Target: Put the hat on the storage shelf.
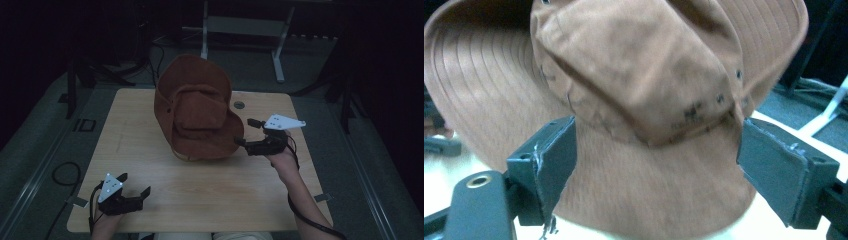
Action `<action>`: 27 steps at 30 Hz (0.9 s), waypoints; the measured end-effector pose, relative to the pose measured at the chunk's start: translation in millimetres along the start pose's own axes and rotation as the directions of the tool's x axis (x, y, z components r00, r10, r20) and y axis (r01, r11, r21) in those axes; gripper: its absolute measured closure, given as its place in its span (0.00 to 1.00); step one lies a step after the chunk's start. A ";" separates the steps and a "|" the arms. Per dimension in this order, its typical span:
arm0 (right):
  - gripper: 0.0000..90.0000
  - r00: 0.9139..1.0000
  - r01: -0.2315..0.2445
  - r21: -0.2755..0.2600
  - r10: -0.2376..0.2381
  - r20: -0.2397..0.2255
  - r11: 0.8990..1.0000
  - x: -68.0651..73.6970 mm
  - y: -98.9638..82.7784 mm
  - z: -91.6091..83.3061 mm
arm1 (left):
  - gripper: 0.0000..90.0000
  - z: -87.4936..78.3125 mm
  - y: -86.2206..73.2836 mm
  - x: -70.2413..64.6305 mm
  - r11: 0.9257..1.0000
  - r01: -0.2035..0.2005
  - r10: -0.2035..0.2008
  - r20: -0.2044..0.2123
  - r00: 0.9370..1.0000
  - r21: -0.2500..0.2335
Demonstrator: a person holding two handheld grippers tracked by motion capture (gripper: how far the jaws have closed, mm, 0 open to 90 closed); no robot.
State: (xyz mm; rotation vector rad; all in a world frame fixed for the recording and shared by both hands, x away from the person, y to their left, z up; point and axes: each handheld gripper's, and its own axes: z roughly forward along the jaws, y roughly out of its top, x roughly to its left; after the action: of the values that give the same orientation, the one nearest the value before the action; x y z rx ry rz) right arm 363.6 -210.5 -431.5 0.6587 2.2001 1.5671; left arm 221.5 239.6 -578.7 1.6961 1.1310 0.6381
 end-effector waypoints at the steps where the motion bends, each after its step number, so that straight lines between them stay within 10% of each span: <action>1: 0.18 1.000 -0.007 -0.008 0.007 0.003 1.000 -0.9 -4.9 -2.2 | 0.02 0.0 0.0 0.1 1.000 0.000 0.000 -0.001 1.000 0.001; 27: 0.18 0.996 -0.085 0.136 0.083 0.025 0.987 -9.7 -126.6 -32.8 | 0.02 1.0 -0.3 -0.6 1.000 0.004 -0.004 0.006 1.000 0.006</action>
State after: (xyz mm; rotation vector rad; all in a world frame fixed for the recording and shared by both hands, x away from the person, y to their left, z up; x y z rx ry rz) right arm 333.2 -276.6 -540.6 0.8134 2.3095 1.4517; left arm 221.9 238.7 -579.4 1.6990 1.1332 0.6274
